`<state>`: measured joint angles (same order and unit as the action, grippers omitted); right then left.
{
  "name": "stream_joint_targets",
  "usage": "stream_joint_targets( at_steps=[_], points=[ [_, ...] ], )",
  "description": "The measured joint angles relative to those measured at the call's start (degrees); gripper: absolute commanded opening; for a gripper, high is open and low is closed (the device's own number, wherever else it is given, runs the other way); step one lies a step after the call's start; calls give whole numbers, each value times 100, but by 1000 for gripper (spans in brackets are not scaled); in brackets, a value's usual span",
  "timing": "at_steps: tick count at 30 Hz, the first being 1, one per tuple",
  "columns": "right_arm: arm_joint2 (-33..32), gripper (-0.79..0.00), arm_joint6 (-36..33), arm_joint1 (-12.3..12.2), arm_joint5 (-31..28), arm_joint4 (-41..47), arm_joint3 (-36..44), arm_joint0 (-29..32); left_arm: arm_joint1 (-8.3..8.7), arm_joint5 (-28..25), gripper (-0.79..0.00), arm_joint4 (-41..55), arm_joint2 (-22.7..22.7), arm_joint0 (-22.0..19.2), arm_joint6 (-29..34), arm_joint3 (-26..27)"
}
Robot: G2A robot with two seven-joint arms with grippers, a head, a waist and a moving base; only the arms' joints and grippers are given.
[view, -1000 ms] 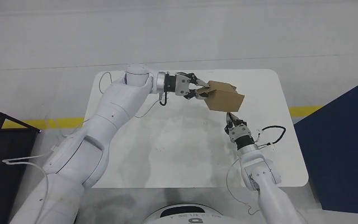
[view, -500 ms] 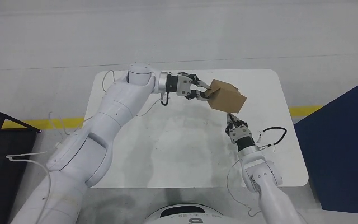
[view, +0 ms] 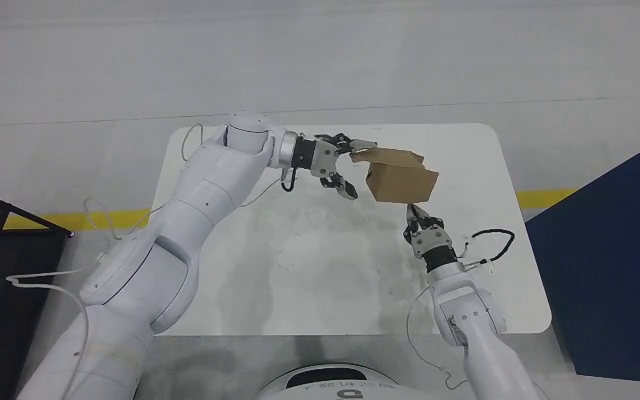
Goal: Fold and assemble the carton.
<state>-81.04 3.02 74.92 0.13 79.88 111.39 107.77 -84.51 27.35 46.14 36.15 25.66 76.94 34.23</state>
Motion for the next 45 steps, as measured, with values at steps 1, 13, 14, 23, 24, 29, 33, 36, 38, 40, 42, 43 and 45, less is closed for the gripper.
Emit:
stream_joint_targets(
  at_steps=[1,13,14,23,24,29,33,36,38,40,42,43,45],
  points=[
    [-2,-785,-1,2,2,-4,8,7,3,1,0,-19,-39,14,-1,43],
    [-91,-785,76,24,88,273,25,51,20,-212,-185,-32,-25,44,-421,187],
    [-96,-785,81,25,105,301,20,50,19,-271,-200,-19,1,64,-482,206],
    [-227,-785,195,37,317,742,-43,10,16,-530,-102,-91,102,272,-663,448],
    [-238,-785,209,38,341,785,-50,1,19,-538,-65,-108,112,281,-657,462],
    [-277,-785,290,47,471,1038,-106,-63,46,-543,0,-225,167,303,-588,522],
    [-313,-785,312,49,528,1129,-132,-97,69,-565,0,-271,235,330,-587,557],
    [-329,-785,327,53,530,1173,-146,-109,84,-588,0,-291,293,359,-635,589],
    [-343,-785,338,57,528,1221,-159,-120,94,-591,0,-314,325,378,-655,621],
    [-355,-785,349,61,527,1273,-173,-130,106,-587,0,-341,354,402,-658,655],
    [-368,-785,361,63,530,1317,-186,-138,118,-585,0,-376,375,424,-658,684],
    [-374,-785,369,66,534,1353,-193,-144,126,-583,0,-404,387,439,-655,705],
    [-379,-785,373,68,549,1394,-200,-153,138,-579,0,-454,400,459,-653,734]
  ],
)
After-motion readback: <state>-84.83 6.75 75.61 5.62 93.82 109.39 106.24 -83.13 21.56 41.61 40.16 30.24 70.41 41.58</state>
